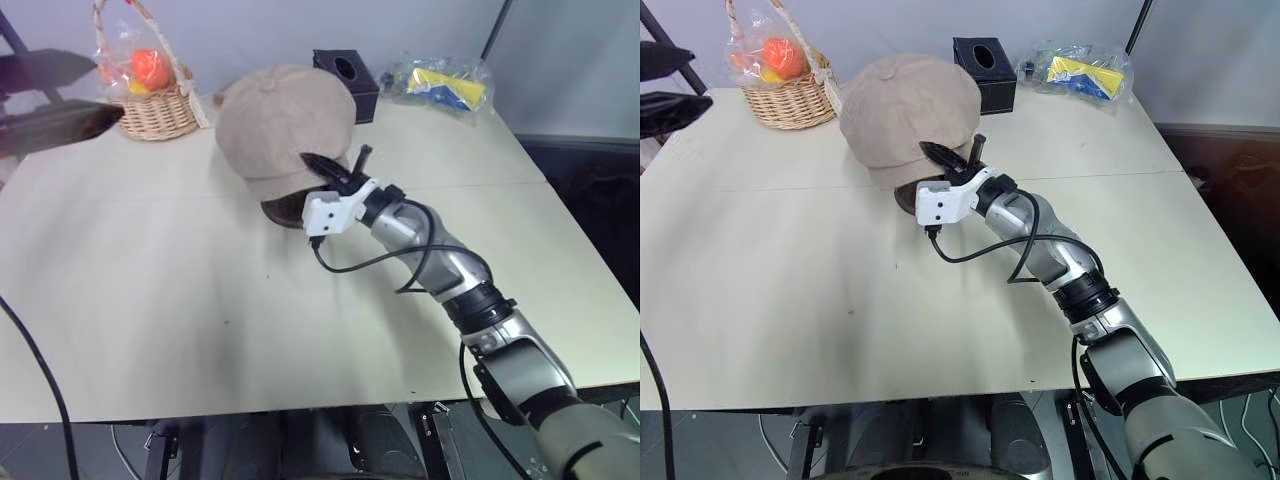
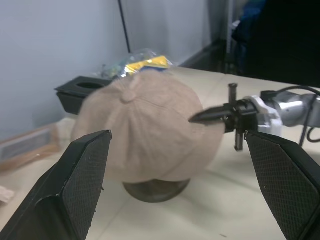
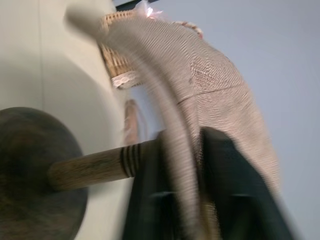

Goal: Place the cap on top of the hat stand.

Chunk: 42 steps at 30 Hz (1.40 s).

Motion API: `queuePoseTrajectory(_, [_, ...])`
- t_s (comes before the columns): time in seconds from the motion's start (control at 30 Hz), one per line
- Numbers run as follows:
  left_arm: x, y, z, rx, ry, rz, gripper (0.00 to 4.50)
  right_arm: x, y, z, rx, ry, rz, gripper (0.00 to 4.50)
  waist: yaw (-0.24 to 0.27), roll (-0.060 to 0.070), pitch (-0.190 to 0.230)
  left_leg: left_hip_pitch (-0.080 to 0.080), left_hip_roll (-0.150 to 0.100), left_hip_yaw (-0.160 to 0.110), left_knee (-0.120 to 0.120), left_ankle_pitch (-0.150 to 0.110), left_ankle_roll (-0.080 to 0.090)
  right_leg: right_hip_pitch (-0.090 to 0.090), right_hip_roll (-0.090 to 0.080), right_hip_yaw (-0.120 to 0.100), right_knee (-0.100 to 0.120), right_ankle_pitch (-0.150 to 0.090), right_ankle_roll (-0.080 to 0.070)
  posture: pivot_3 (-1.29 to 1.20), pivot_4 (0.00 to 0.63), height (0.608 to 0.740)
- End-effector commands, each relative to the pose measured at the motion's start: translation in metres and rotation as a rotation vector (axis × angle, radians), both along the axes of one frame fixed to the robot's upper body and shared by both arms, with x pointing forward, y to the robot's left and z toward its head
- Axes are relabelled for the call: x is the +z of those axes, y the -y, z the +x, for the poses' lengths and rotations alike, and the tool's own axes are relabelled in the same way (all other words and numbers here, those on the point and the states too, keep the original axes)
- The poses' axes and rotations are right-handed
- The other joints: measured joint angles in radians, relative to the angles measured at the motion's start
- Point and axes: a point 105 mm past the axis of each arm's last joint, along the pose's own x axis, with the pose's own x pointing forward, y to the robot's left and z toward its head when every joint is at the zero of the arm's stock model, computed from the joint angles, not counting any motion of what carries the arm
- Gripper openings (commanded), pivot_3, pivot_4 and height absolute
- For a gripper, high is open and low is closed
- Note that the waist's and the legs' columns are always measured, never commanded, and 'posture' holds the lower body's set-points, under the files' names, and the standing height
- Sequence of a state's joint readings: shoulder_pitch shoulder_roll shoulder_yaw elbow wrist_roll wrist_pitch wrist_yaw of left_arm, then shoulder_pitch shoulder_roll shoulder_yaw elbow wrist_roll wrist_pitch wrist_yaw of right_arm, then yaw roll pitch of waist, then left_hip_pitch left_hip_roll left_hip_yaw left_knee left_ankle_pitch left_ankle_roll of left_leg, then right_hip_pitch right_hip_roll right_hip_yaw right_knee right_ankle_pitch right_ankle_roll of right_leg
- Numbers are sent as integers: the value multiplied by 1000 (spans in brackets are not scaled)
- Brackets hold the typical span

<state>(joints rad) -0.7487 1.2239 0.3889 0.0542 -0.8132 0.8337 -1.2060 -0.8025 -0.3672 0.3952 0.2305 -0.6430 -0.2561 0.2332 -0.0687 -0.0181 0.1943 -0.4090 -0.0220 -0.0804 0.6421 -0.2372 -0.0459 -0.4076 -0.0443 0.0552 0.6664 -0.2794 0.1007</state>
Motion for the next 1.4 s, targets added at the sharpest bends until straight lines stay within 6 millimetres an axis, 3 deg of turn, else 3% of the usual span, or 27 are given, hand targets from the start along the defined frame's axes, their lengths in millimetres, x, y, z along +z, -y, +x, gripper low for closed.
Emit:
queuePoseTrajectory(0.03, [0, 10, -2, -37, 32, 46, 4500, 10, 4, -4, 0, 22, 38, 3081, 0, 0, 0, 0, 0, 0, 0, 0, 0, 0, 0, 0, 0, 0, 0, 0, 150, 740])
queuePoseTrajectory(0.13, [-1, 13, -1, -49, 29, 44, 4500, 4, 9, -7, -9, 18, 19, 4477, 0, 0, 0, 0, 0, 0, 0, 0, 0, 0, 0, 0, 0, 0, 0, 0, 150, 740])
queuePoseTrajectory(0.33, [-8, 11, 0, -45, 15, 55, 4500, -6, 18, -15, -11, 18, -42, 4477, 0, 0, 0, 0, 0, 0, 0, 0, 0, 0, 0, 0, 0, 0, 0, 0, 150, 740])
queuePoseTrajectory(0.43, [-22, 6, 0, -15, -7, 104, 4500, -12, 28, -27, 20, -3, -93, 4477, 0, 0, 0, 0, 0, 0, 0, 0, 0, 0, 0, 0, 0, 0, 0, 0, 150, 740])
queuePoseTrajectory(0.57, [-46, -4, -7, 30, -51, 153, 4500, -21, 55, -57, 141, -186, -125, 4477, 4, 0, 0, 0, 1, -1, 0, 0, 0, 0, -1, 0, -1, 0, 0, 0, 150, 740])
queuePoseTrajectory(0.77, [-80, -15, -23, 116, -90, 216, 4500, -2, 106, -87, 254, -634, -55, 4477, 6, 1, 1, 1, 2, -2, 0, 0, 1, 3, -3, 0, -2, 0, 0, 0, 150, 740])
queuePoseTrajectory(0.9, [-95, -7, -34, 110, -101, 240, 4500, 22, 133, -86, 246, -794, -5, 4477, 14, 1, 1, 2, 2, -2, 0, -1, 1, 5, -4, 0, -3, 0, -1, 0, 150, 740])
queuePoseTrajectory(1.03, [-102, -1, -38, 108, -109, 236, 4500, 50, 141, -84, 287, -897, 93, 4477, 23, 1, 2, 2, 3, -2, 0, -1, 1, 4, -4, 0, -3, -1, -3, 0, 150, 740])
queuePoseTrajectory(1.13, [-130, 13, -42, 110, -118, 292, 4500, 62, 146, -96, 353, -1023, 96, 4477, 28, 3, 2, 2, 2, -1, 0, -1, 1, 4, -5, 0, -4, -1, -3, 0, 150, 740])
queuePoseTrajectory(1.3, [-171, 47, -22, 253, 108, 419, 4500, 84, 150, -107, 412, -1105, 134, 4477, 47, 3, 2, 1, 1, -1, -1, -1, 1, 4, -7, 0, -8, 0, -2, 0, 150, 740])
queuePoseTrajectory(1.4, [-184, 64, -14, 306, 250, 463, 4500, 98, 149, -114, 440, -1140, 157, 4477, 55, 4, 2, 1, 1, 0, 0, -1, 1, 4, -7, 1, -9, 0, -5, 0, 150, 740])
